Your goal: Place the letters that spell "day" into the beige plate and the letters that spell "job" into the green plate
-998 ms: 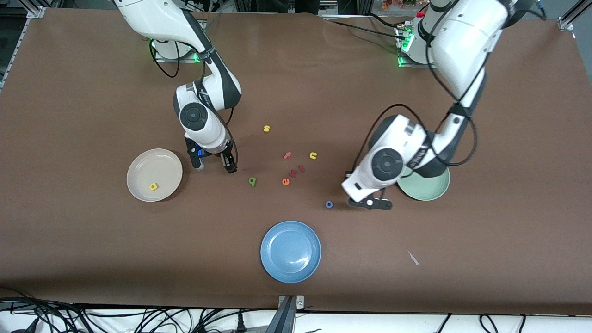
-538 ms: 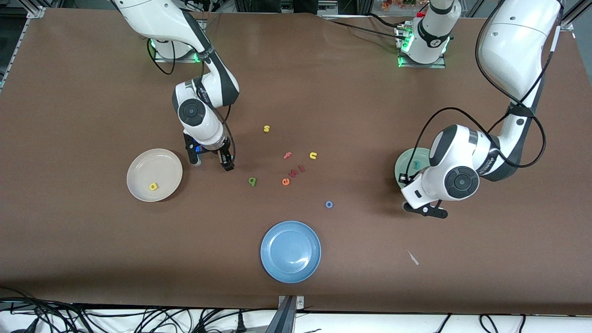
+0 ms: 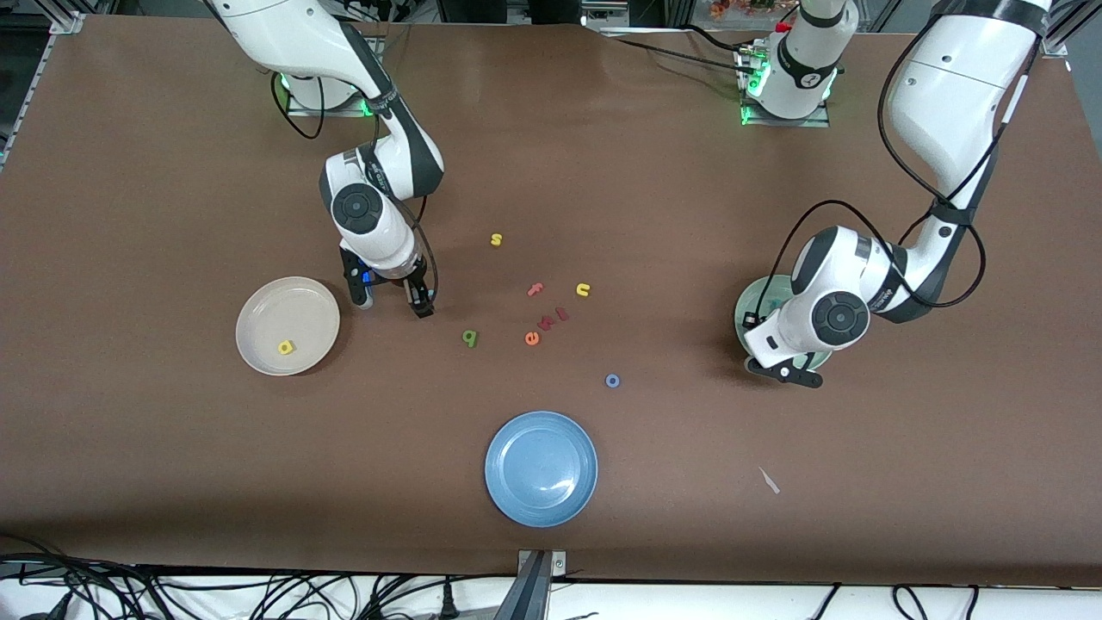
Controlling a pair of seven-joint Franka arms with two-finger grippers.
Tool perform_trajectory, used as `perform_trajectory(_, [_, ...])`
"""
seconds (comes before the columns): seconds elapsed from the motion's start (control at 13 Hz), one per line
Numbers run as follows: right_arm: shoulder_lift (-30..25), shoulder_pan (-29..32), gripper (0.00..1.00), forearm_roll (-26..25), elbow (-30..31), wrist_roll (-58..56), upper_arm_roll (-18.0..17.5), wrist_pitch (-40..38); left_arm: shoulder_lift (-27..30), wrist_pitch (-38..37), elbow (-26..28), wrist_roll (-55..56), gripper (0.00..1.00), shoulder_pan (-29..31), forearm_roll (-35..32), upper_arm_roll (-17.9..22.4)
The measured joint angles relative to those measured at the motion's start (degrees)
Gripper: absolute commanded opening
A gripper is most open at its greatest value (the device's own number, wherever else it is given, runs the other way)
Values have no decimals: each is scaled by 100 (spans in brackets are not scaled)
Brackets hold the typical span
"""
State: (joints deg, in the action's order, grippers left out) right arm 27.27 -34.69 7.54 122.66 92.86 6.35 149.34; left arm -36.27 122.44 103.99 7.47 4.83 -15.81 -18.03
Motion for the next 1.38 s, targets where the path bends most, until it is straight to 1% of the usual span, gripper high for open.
perform_trajectory(0.31, [60,-1,98,-29,35,0,16,147,116,-10,57,-3,100,2,0,-91])
perform_trajectory(0.46, [75,-11,96,-35,36,0,16,171,263,-83,-4,-3,100,10,0,-230])
perform_trajectory(0.69, [75,-74,94,-39,36,17,16,188,439,-330,-531,-2,100,-27,0,-685])
perform_trajectory(0.84, [75,-89,92,-39,35,28,16,197,382,-357,-994,3,100,-254,0,-762])
perform_trajectory(1.08, [82,-89,87,-40,36,33,18,210,-44,-360,-1773,19,100,-757,0,-756])
perform_trajectory(1.31, [99,-90,77,-47,37,34,19,215,-862,-336,-2620,391,100,-1195,0,-742])
perform_trajectory(1.38, [107,-90,76,-50,37,34,19,221,-1168,-323,-2946,604,99,-1334,0,-722])
